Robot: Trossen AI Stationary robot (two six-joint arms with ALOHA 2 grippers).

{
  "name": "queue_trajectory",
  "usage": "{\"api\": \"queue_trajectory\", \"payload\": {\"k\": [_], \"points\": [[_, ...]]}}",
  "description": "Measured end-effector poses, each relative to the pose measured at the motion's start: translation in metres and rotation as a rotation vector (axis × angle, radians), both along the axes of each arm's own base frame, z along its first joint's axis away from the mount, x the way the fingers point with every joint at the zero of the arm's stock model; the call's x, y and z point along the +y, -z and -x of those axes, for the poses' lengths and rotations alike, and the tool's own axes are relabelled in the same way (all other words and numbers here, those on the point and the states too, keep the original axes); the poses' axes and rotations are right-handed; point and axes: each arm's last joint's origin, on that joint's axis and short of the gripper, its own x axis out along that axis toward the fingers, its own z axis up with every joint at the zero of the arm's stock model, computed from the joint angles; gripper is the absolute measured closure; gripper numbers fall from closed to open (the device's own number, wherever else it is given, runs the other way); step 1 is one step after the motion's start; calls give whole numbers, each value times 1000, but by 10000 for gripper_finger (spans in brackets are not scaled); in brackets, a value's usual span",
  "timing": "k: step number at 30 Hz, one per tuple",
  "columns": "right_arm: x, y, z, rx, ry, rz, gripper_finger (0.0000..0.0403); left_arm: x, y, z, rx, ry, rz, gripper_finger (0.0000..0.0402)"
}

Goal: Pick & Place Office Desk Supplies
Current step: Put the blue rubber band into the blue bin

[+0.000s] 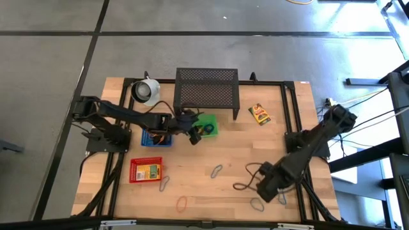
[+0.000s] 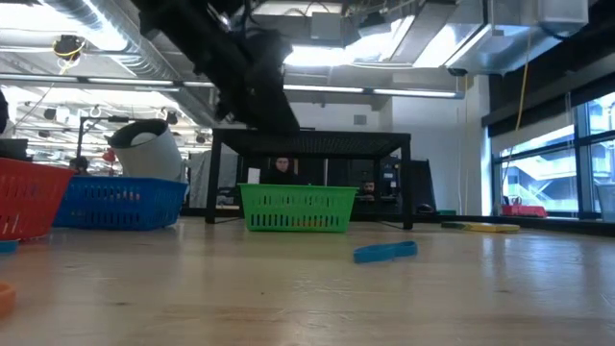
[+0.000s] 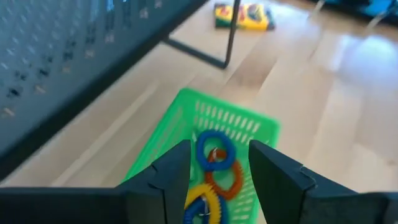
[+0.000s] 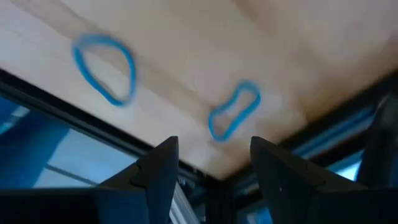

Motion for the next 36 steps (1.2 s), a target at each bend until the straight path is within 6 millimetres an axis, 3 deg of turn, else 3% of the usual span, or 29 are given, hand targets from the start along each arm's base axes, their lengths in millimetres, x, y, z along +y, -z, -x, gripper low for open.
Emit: {"api": "queue_trajectory", "payload": {"k": [6,11,18,25,36], "points": [[33,22,1,-22,-10,-35,200,-12,-20,8,-89,14,35,245],[42,36,5,-36,-41,21,200,-25,-28,10,-141,54,47,245],[39,57,18,1,-32,60,200,-42,-30,9,-178,105,51,245],[43,85,25,-58,33,-99,200,-53,-31,11,-180,139,53,245],[37,91,39,0,48,-9,223,-50,-31,10,-170,142,30,245]]}}
